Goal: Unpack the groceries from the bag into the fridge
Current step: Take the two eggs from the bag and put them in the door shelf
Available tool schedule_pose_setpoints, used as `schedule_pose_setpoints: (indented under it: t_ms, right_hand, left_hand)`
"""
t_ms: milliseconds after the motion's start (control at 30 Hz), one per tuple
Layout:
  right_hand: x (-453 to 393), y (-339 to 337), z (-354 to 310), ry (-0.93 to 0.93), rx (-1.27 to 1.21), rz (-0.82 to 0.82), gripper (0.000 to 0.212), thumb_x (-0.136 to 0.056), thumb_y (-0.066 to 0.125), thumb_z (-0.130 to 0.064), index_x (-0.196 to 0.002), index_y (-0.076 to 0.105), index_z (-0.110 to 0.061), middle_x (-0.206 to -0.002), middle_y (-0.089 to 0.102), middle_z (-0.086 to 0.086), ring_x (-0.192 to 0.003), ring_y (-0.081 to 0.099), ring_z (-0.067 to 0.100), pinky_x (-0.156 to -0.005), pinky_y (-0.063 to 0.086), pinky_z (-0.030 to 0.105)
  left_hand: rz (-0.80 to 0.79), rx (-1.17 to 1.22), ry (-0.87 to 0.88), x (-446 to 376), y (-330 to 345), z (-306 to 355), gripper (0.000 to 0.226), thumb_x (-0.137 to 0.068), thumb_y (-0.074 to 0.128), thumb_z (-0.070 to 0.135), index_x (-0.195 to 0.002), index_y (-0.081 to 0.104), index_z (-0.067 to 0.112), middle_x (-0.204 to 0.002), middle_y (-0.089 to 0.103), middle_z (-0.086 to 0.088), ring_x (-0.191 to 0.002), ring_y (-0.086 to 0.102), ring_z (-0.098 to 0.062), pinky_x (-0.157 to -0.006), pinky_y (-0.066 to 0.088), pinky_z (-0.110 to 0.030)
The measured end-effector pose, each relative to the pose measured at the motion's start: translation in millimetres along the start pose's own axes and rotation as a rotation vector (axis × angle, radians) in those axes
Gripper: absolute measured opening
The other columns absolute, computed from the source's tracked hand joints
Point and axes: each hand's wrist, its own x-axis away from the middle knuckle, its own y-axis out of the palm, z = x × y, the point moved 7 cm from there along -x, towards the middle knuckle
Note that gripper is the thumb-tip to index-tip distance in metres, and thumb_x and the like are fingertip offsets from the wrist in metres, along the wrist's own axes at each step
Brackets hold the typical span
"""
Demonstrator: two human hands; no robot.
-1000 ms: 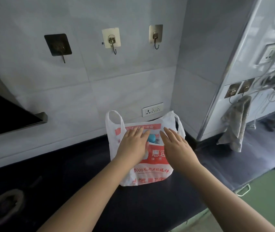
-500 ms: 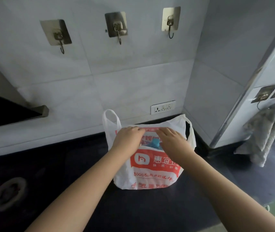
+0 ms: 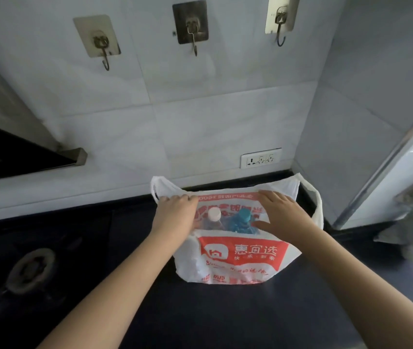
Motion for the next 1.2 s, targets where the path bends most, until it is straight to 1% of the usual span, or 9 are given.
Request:
schedule_pose_setpoints:
  t_ms: [100, 233, 467, 533, 667, 800, 900, 1067, 1200]
  right_hand:
    - [1, 4, 10, 0.004, -0.049, -0.013, 0.085, -0.081, 0.063, -0.058, -0.149, 0.025, -0.023, -0.156, 0.030, -0.002, -0.142, 0.028, 0.020, -0.116, 0.023, 0.041]
    - [3, 12, 21, 0.018, -0.085, -0.073, 0.100, -0.074, 0.069, -0.061, -0.151, 0.017, -0.023, -0.158, 0.025, -0.003, -0.144, 0.023, 0.019, -0.117, 0.017, 0.040]
    - [8, 28, 44, 0.087, -0.195, -0.104, 0.122, -0.063, 0.076, -0.063, -0.153, 0.006, -0.020, -0.159, 0.021, 0.001, -0.145, 0.021, 0.023, -0.116, 0.019, 0.041]
    - [9, 32, 53, 0.127, -0.240, -0.126, 0.123, -0.061, 0.078, -0.063, -0.153, 0.007, -0.021, -0.159, 0.022, 0.000, -0.145, 0.024, 0.024, -0.115, 0.023, 0.043]
    - [13, 47, 72, 0.154, -0.301, -0.188, 0.122, -0.054, 0.078, -0.069, -0.151, 0.016, -0.027, -0.155, 0.030, -0.003, -0.142, 0.030, 0.024, -0.114, 0.029, 0.048]
    - [19, 62, 76, 0.150, -0.326, -0.242, 0.112, -0.063, 0.083, -0.052, -0.151, 0.018, -0.025, -0.154, 0.031, -0.002, -0.141, 0.029, 0.023, -0.115, 0.024, 0.043]
    - [22, 77, 79, 0.136, -0.346, -0.312, 0.112, -0.061, 0.082, -0.054, -0.150, 0.020, -0.028, -0.153, 0.033, -0.002, -0.140, 0.030, 0.022, -0.115, 0.024, 0.042]
    - [26, 92, 80, 0.147, -0.312, -0.384, 0.091, -0.074, 0.080, -0.037, -0.147, 0.028, -0.018, -0.148, 0.039, -0.001, -0.136, 0.035, 0.021, -0.110, 0.026, 0.033]
    - [30, 111, 81, 0.133, -0.331, -0.405, 0.091, -0.071, 0.079, -0.044, -0.145, 0.030, -0.024, -0.147, 0.042, 0.000, -0.135, 0.037, 0.022, -0.112, 0.027, 0.038]
  left_hand:
    - [-0.079, 0.005, -0.052, 3, 14, -9, 0.064, -0.078, 0.074, 0.050, -0.130, 0.050, 0.021, -0.119, 0.065, 0.003, -0.105, 0.063, -0.019, -0.084, 0.044, -0.033]
    - [-0.172, -0.001, -0.071, 5, 34, -12, 0.074, -0.071, 0.078, 0.051, -0.131, 0.047, 0.019, -0.130, 0.058, 0.000, -0.117, 0.057, -0.020, -0.094, 0.045, -0.035]
    - [-0.336, 0.124, -0.095, 7, 65, -6, 0.108, -0.069, 0.083, 0.045, -0.153, 0.020, 0.019, -0.158, 0.030, -0.001, -0.142, 0.035, -0.021, -0.106, 0.043, -0.038]
    - [-0.363, 0.123, -0.098, 5, 71, -3, 0.110, -0.069, 0.083, 0.046, -0.153, 0.018, 0.021, -0.158, 0.030, 0.000, -0.142, 0.035, -0.021, -0.105, 0.045, -0.039]
    - [-0.418, 0.203, -0.113, 1, 85, 2, 0.107, -0.067, 0.084, 0.046, -0.152, 0.020, 0.028, -0.152, 0.037, 0.003, -0.131, 0.047, -0.022, -0.089, 0.055, -0.039]
    - [-0.492, 0.223, -0.084, 2, 108, 9, 0.113, -0.067, 0.081, 0.051, -0.152, 0.009, 0.033, -0.152, 0.035, 0.003, -0.125, 0.050, -0.022, -0.080, 0.055, -0.036]
    - [-0.555, 0.207, -0.112, 5, 131, 10, 0.114, -0.066, 0.080, 0.051, -0.151, 0.004, 0.037, -0.146, 0.040, 0.000, -0.112, 0.056, -0.021, -0.070, 0.054, -0.034]
    - [-0.578, 0.240, -0.141, 5, 153, 6, 0.111, -0.053, 0.077, 0.063, -0.144, 0.019, 0.038, -0.130, 0.050, 0.003, -0.099, 0.058, -0.020, -0.070, 0.056, -0.039]
    - [-0.572, 0.298, -0.099, 11, 171, 10, 0.110, -0.051, 0.072, 0.063, -0.144, 0.019, 0.037, -0.139, 0.045, 0.004, -0.113, 0.056, -0.020, -0.083, 0.056, -0.043]
